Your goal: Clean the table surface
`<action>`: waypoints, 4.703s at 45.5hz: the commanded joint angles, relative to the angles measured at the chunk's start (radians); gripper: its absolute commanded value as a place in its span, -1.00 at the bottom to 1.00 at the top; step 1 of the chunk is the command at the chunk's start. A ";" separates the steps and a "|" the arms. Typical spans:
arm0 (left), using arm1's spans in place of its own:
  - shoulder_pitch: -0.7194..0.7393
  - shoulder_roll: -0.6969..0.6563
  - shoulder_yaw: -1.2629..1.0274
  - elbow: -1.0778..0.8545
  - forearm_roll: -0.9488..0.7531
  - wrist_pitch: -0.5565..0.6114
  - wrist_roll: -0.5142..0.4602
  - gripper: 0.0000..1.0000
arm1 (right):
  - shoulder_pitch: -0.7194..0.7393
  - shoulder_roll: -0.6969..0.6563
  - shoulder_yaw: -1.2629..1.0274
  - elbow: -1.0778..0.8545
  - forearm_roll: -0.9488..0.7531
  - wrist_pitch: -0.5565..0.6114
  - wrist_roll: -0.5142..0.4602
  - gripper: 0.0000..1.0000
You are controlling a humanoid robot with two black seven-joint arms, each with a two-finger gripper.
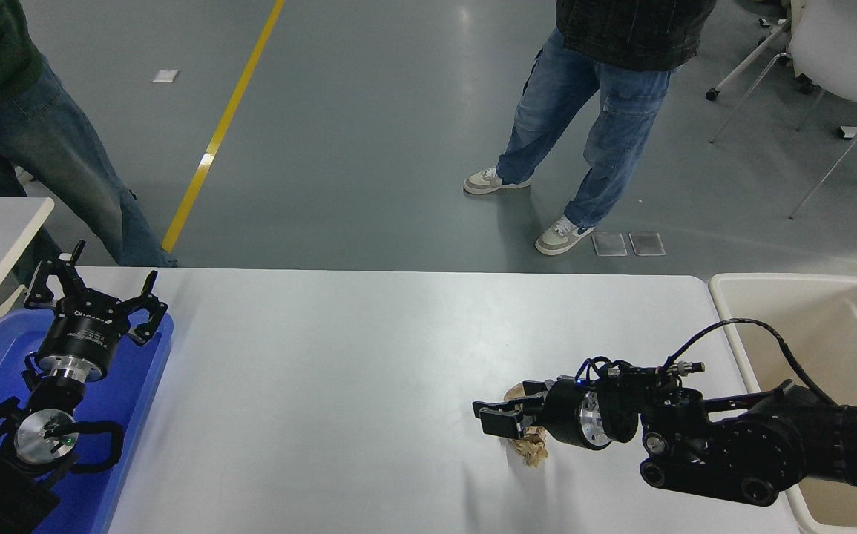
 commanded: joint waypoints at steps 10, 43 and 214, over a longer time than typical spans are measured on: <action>0.000 0.000 0.000 0.000 0.000 0.000 0.000 1.00 | -0.087 0.014 -0.017 -0.098 -0.063 -0.054 -0.002 0.98; 0.000 0.000 0.000 0.000 0.000 0.000 0.000 1.00 | -0.132 0.076 -0.051 -0.152 -0.066 -0.096 0.006 0.97; 0.002 0.000 0.002 0.000 0.000 0.000 0.000 1.00 | -0.373 -0.193 0.497 -0.981 1.169 0.156 0.489 -1.00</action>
